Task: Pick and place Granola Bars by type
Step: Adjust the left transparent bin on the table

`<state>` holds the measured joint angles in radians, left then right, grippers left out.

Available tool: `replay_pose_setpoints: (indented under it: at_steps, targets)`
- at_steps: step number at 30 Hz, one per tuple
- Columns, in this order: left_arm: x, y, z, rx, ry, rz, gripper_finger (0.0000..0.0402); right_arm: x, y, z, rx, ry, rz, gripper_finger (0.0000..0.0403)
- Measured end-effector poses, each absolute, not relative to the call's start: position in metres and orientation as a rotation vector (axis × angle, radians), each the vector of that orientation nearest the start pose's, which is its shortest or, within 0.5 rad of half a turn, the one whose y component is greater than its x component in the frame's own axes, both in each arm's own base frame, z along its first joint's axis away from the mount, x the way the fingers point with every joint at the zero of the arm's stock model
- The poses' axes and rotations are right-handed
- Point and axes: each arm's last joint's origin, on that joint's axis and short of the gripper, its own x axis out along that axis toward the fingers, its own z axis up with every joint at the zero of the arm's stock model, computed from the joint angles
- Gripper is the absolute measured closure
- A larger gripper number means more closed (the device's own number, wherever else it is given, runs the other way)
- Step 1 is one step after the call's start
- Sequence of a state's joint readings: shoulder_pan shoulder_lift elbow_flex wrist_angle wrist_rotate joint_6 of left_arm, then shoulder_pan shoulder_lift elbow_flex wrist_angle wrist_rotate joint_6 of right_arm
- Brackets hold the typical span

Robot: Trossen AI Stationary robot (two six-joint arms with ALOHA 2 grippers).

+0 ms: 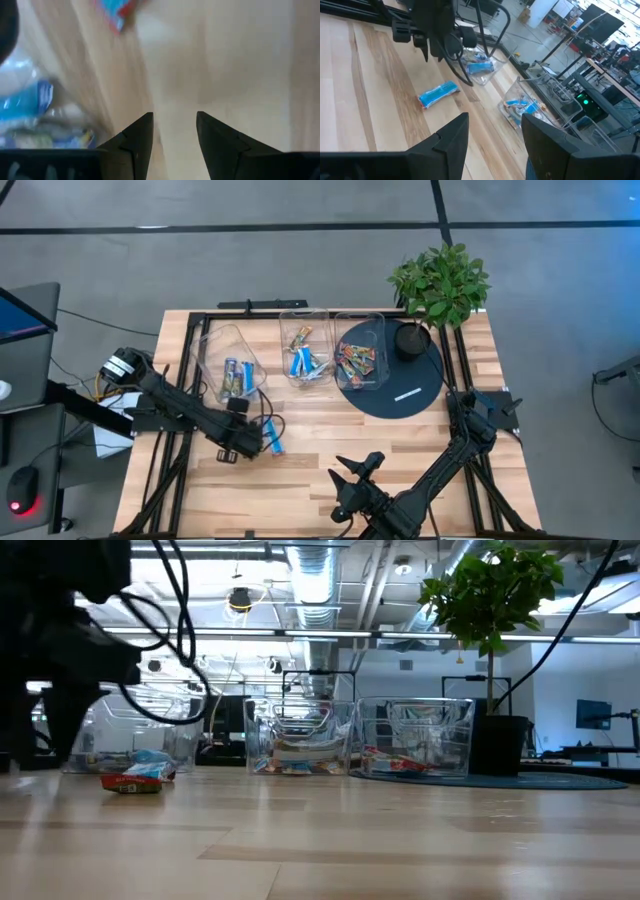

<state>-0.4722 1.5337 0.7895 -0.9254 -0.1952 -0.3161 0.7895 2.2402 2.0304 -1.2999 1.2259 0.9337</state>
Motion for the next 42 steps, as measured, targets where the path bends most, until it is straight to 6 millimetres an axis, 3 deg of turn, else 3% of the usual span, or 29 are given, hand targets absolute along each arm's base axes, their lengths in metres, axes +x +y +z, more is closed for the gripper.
replay_pose_setpoints:
  at_steps: [14, 21, 26, 36, 42]
  targets:
    - [0.165, -0.094, 0.158, 0.326, 1.824, 0.303, 0.0256, 0.33, 0.294, 0.241, -0.405, 0.528, -0.633, 0.0226]
    - [0.159, -0.084, 0.167, 0.55, 1.734, 0.536, 0.0256, 0.33, 0.294, 0.241, -0.404, 0.527, -0.633, 0.0226]
    - [0.163, -0.077, 0.169, 0.646, 1.661, 0.59, 0.0256, 0.33, 0.294, 0.241, -0.402, 0.526, -0.633, 0.0226]
    - [0.158, -0.071, 0.173, 0.556, 1.762, 0.666, 0.0256, 0.33, 0.294, 0.241, -0.401, 0.527, -0.632, 0.0226]
    - [0.145, -0.083, 0.194, 0.5, 1.636, 0.707, 0.0256, 0.332, 0.292, 0.24, -0.392, 0.546, -0.63, 0.0226]
